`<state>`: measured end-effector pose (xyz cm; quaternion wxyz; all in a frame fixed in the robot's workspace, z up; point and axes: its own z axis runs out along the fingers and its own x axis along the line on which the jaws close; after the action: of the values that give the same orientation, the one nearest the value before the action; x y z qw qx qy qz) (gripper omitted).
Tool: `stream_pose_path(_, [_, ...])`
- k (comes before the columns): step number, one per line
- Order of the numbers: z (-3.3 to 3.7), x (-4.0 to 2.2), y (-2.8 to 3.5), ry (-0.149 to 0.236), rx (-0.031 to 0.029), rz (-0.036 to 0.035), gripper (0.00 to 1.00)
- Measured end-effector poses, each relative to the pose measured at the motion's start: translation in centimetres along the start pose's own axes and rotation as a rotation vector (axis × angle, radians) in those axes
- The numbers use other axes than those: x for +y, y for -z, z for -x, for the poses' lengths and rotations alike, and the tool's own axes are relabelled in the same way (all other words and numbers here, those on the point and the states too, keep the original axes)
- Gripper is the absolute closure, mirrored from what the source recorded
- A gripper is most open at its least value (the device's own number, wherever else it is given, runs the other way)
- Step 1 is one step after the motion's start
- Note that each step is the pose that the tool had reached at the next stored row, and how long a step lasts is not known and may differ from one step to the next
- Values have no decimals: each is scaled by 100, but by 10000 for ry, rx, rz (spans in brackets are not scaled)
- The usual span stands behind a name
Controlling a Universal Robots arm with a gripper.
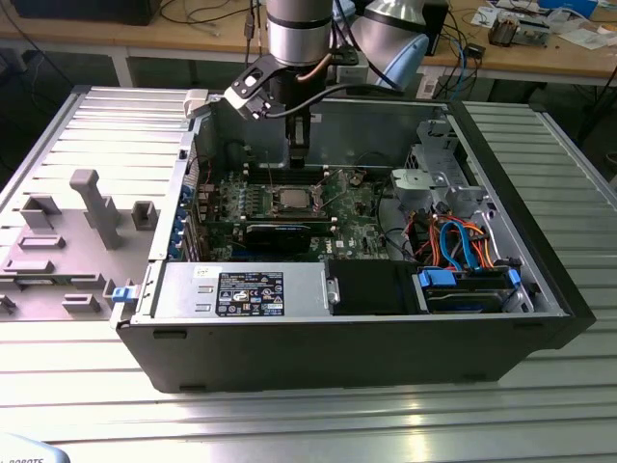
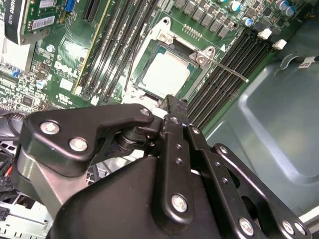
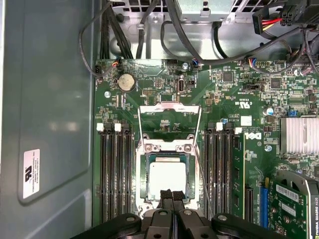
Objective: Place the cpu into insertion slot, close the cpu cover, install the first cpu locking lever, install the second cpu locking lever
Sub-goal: 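Close the cpu cover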
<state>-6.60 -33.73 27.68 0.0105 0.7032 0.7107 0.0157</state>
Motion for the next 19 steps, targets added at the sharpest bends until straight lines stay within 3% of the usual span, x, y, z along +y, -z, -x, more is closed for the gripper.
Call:
stream_pose_path(4, [0,30,-1,-1,0,0,89])
stream_pose_path(10, [2,165,-7,1,1,1,89])
stream_pose_path(19, [2,192,-7,-1,0,0,89])
